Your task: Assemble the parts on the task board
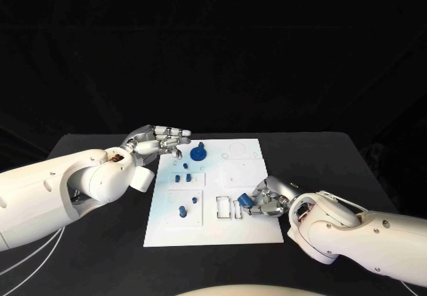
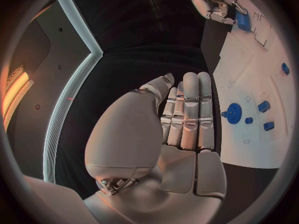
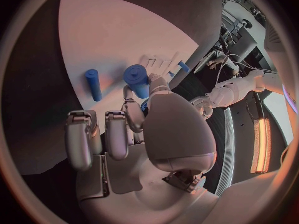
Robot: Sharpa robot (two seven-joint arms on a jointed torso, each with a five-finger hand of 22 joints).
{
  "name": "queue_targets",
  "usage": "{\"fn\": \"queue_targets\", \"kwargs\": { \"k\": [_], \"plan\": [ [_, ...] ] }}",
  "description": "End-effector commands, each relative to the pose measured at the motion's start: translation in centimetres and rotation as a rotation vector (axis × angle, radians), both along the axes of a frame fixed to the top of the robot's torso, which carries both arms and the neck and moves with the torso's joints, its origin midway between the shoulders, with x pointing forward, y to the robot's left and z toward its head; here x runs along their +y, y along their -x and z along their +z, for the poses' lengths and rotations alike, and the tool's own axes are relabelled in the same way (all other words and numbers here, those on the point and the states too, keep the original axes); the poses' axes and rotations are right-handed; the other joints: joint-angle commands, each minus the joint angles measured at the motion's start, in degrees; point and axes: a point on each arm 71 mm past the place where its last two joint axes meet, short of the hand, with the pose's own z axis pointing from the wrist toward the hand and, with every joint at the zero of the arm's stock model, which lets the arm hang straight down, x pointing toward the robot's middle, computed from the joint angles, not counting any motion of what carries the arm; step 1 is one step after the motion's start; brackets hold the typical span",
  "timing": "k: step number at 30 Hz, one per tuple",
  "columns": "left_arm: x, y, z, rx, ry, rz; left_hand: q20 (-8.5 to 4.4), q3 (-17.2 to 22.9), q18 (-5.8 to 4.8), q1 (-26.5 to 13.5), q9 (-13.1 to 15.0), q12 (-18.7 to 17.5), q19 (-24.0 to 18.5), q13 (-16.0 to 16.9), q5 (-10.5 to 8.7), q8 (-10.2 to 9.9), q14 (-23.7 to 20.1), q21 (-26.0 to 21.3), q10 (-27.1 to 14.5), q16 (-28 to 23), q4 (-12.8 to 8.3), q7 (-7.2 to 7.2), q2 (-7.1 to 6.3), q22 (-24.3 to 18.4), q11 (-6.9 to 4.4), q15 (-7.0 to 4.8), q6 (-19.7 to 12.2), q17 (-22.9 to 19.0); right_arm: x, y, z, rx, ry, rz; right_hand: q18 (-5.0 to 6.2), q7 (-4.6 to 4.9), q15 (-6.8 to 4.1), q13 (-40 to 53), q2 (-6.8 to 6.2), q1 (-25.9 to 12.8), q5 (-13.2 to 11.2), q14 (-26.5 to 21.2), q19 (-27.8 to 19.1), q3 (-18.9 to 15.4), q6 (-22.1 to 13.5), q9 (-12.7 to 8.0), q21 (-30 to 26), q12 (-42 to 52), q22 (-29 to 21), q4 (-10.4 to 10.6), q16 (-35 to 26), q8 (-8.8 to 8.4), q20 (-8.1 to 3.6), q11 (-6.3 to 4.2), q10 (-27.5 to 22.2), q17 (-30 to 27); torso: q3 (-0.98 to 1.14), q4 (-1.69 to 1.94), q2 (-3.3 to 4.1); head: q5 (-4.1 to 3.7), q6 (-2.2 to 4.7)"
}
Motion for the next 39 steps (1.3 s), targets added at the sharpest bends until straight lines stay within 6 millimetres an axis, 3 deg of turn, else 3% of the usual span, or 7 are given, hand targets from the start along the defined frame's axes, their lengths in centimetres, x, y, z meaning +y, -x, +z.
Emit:
{"fn": "queue_targets", "kwargs": {
  "k": [1,16,25,39],
  "plan": [
    [-0.3,0.1,0.1,0.003,0.01,-0.023,0.37,-0.1,0.8,0.4,-0.1,0.4,-0.1,0.1,0.01,0.2,-0.3,-0.3,-0.4,-0.3,-0.2,-0.1,0.26,-0.1,0.15,0.05,-0.3,-0.1,-0.1,0.0,0.4,-0.009,-0.052,-0.048,-1.01,-0.8,-0.38,0.1,1.35,0.3,0.4,3.9,4.7,-0.1,0.9,1.3,0.6,0.2,14.2,0.7,0.4,0.78,-0.37,0.01,0.5,4.4,-0.03,-0.01,0.0,0.08,0.02],
    [-0.4,0.1,0.0,0.002,0.011,-0.027,0.37,-0.1,0.8,0.5,-0.1,0.4,-0.1,0.1,0.01,0.2,-0.3,-0.3,-0.4,-0.3,-0.3,-0.09,0.26,-0.1,0.15,0.05,-0.3,-0.1,2.6,0.2,0.7,0.067,-0.091,0.028,-1.07,-0.9,-0.48,0.1,1.19,-1.1,0.9,3.9,4.8,-0.4,1.2,1.6,0.8,0.0,14.3,1.9,0.5,1.0,-0.49,-0.08,0.8,4.6,-0.04,-0.01,0.1,0.38,-0.24],
    [-0.4,0.1,0.1,-0.002,0.013,-0.032,0.32,0.1,0.81,1.2,-0.1,0.4,-0.1,0.1,0.05,0.2,-0.4,-0.3,-0.5,-0.4,-0.6,-0.04,0.48,0.0,0.18,0.03,-0.4,-0.1,4.6,-0.4,0.1,0.124,-0.059,0.088,-1.06,-0.94,-0.48,-0.1,1.27,-2.8,-0.1,3.9,4.8,-0.9,1.3,1.9,0.8,-0.3,14.3,2.1,0.5,1.16,-0.51,-0.1,0.9,4.7,-0.04,0.08,0.09,0.61,-0.31],
    [-0.4,0.2,0.1,-0.001,0.014,-0.035,0.32,0.1,0.8,1.2,-0.1,0.4,-0.2,0.1,0.03,0.2,-0.4,-0.3,-0.5,-0.4,-0.6,-0.02,0.43,0.0,0.2,0.04,-0.4,-0.1,5.3,-0.8,-0.2,0.138,-0.05,0.099,-1.07,-1.07,-0.51,-0.1,1.68,-7.4,-2.7,3.9,4.8,-3.0,1.7,2.5,0.9,-0.8,14.3,2.1,0.6,1.3,-0.52,-0.15,1.2,5.0,-0.04,-0.01,0.09,1.15,-0.61]
  ]
}}
